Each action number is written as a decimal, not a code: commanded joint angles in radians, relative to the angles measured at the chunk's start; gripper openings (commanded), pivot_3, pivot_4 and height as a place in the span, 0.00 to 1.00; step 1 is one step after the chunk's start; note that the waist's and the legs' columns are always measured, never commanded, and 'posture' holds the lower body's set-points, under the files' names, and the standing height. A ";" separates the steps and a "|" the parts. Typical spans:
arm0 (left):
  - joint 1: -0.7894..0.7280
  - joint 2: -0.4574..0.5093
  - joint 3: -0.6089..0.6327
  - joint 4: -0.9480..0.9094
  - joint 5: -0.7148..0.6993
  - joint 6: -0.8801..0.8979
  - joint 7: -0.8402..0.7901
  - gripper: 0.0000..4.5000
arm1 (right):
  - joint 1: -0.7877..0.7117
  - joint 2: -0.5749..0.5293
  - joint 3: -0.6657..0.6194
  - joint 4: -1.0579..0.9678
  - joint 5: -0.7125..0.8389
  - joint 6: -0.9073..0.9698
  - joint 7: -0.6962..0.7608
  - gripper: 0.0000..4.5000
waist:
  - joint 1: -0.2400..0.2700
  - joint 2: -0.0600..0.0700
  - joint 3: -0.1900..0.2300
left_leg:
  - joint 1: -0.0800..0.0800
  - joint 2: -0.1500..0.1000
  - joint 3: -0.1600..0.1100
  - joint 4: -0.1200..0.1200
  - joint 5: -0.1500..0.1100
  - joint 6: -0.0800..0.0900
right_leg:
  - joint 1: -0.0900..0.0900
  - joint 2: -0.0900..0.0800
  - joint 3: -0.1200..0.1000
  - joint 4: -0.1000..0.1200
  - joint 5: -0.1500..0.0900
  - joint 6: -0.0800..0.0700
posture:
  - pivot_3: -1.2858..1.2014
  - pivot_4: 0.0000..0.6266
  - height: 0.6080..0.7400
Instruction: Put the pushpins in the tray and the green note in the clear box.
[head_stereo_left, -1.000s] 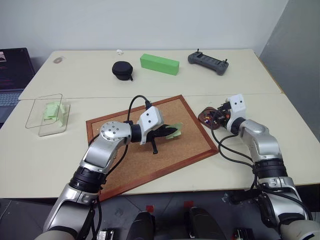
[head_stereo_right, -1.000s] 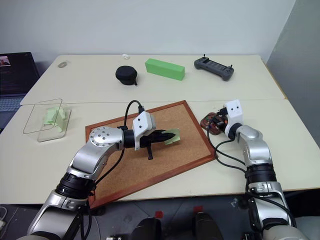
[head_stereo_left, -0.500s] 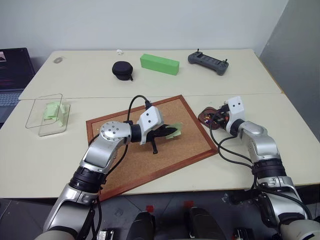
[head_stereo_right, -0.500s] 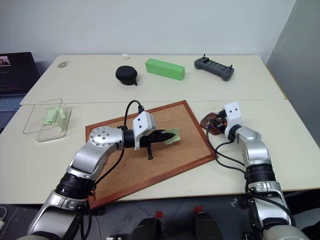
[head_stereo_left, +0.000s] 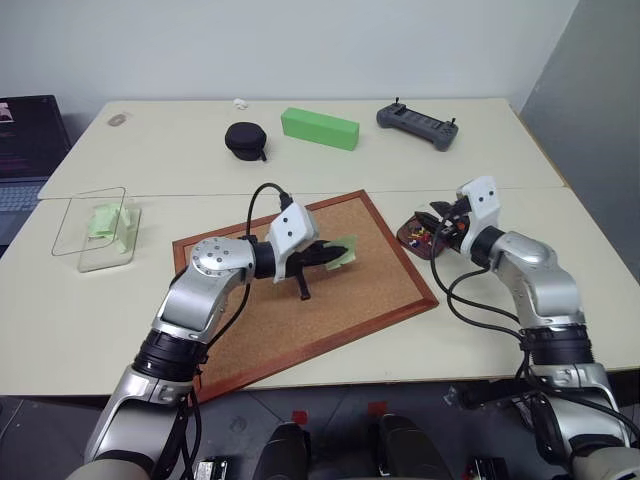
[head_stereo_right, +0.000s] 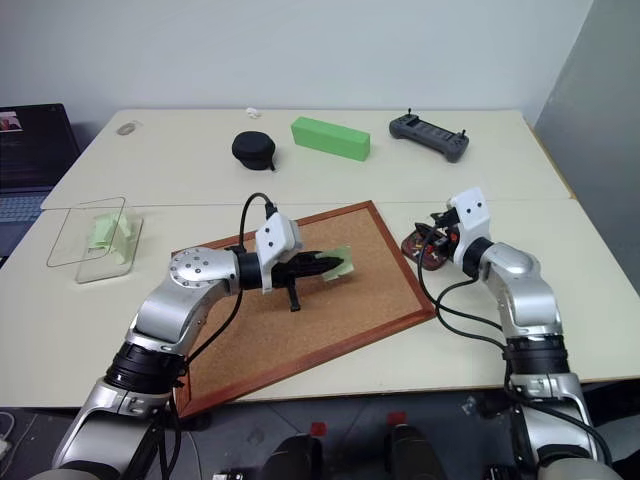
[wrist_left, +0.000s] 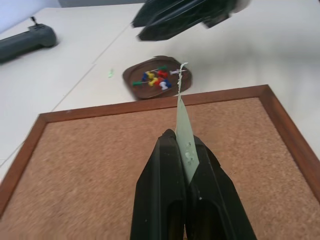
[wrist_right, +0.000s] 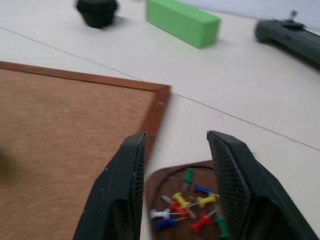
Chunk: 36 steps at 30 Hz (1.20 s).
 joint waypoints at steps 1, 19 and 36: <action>0.021 0.036 0.102 -0.085 -0.054 0.078 0.043 0.00 | 0.030 -0.051 -0.053 -0.253 0.176 0.105 0.089 0.55 | -0.004 0.000 0.000 | 0.000 0.000 0.000 0.000 0.000 0.000 | 0.000 0.000 0.000 0.000 0.000 0.000 | 0.52 0.24 1.00; 0.143 0.121 0.529 -0.171 0.010 0.273 0.543 0.00 | 0.073 -0.052 -0.008 -0.578 0.403 0.173 0.078 0.99 | 0.000 0.000 0.000 | 0.001 0.001 -0.001 0.000 0.000 0.000 | 0.000 0.000 -0.001 0.000 0.000 0.000 | 0.52 0.24 1.00; -0.176 0.208 0.618 0.697 0.118 -0.120 0.839 0.00 | -0.010 -0.025 0.044 -0.542 0.416 0.161 0.063 0.99 | 0.008 -0.001 0.000 | 0.000 0.000 -0.003 0.000 0.000 0.000 | 0.000 -0.002 -0.003 -0.001 0.000 0.000 | 0.52 0.24 1.00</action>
